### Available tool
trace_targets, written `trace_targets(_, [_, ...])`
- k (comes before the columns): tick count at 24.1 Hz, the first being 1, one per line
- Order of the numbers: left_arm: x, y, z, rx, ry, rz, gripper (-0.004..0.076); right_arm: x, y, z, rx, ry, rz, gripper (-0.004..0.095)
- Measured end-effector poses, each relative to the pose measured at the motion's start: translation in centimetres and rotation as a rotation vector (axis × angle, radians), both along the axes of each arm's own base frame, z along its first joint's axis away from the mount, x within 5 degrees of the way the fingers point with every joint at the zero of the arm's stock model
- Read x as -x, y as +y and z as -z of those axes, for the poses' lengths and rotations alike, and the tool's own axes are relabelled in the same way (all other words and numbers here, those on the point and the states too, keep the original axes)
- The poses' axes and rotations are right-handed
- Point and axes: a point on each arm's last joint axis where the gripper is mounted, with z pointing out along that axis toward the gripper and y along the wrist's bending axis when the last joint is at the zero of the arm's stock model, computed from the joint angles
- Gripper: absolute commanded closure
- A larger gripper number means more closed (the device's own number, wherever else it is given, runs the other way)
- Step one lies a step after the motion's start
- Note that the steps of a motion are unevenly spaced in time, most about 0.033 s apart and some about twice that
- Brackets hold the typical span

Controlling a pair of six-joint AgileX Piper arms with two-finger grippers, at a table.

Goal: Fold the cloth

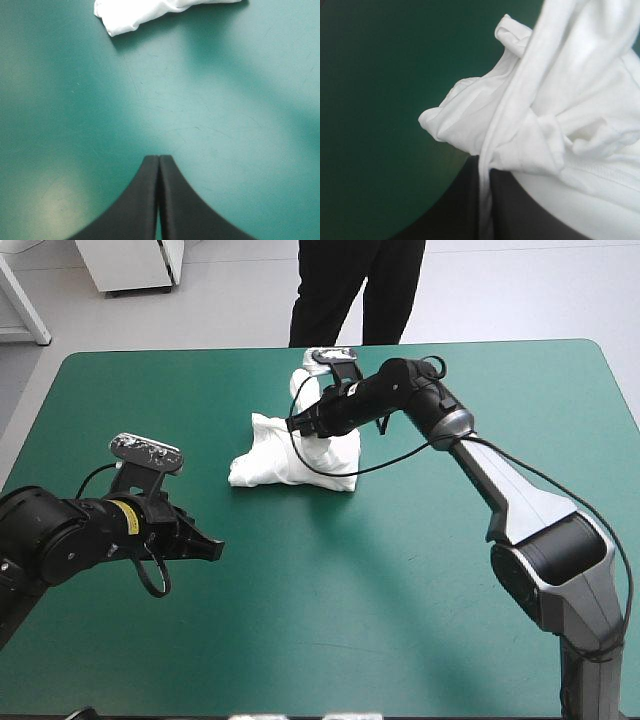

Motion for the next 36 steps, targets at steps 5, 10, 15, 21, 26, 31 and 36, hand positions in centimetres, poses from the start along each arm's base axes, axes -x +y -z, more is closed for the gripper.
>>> trace_targets(5, [0.5,-0.5,0.0,0.067,0.04,0.02,0.0734,-0.9,2.8,4.7,0.013,0.068,0.006,0.0771])
trace_targets(10, [0.6,-0.7,0.0,0.087,0.053,0.027,0.0734,-0.6,4.0,5.1,-0.026,0.121,-0.022,0.0291])
trace_targets(15, [0.7,-0.7,0.0,0.095,0.058,0.029,0.0734,-0.5,3.5,0.4,0.01,0.06,-0.023,0.0359])
trace_targets(21, [0.8,-0.9,0.1,0.11,0.07,0.035,0.0734,-0.4,1.0,0.2,0.248,0.11,0.055,0.0359])
trace_targets(26, [0.8,-0.9,0.1,0.118,0.076,0.038,0.0734,-1.1,-0.9,-0.4,0.315,0.08,0.136,0.0359])
trace_targets(31, [0.9,-1.0,0.1,0.12,0.077,0.038,0.0734,-2.3,-3.8,0.1,0.315,0.124,0.204,0.0359])
trace_targets(36, [0.9,-1.0,0.1,0.12,0.077,0.038,0.0734,-3.0,-5.8,3.3,0.336,0.239,0.214,0.0359])
